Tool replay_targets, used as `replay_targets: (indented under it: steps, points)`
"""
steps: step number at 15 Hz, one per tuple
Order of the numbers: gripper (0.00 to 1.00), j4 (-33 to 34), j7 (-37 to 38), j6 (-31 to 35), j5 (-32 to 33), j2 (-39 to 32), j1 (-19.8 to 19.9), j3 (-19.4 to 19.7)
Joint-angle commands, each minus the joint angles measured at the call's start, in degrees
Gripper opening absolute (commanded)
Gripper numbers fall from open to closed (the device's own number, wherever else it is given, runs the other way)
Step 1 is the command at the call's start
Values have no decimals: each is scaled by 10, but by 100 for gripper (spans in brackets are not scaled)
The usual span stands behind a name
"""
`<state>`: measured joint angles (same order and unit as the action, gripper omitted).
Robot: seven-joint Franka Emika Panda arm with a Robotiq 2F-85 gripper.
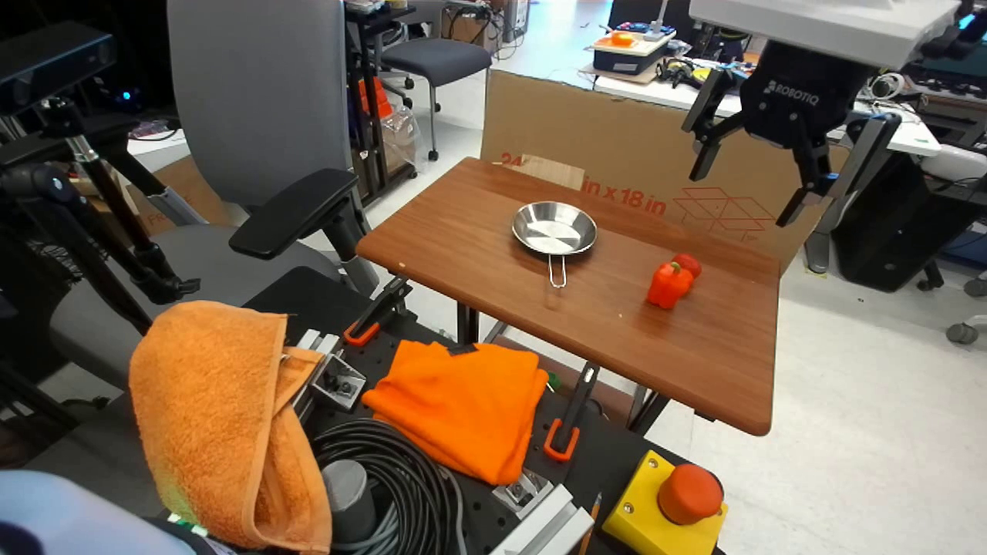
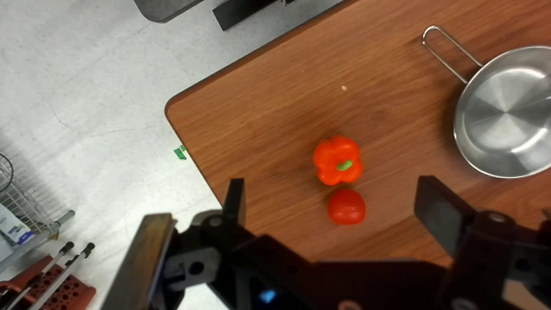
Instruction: Put the pepper on the pan
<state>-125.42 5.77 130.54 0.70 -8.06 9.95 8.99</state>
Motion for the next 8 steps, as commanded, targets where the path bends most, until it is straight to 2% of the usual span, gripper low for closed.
replay_targets:
  steps: [1, 3, 5, 8]
  points:
    - [100, -12, -12, 15, -1, 27, -6, -1]
    - [100, -19, -25, 29, -9, 48, -7, -4]
    - [100, -26, -81, 44, -53, 70, -4, -12]
    - [100, -25, -120, 46, -71, 87, -7, -12]
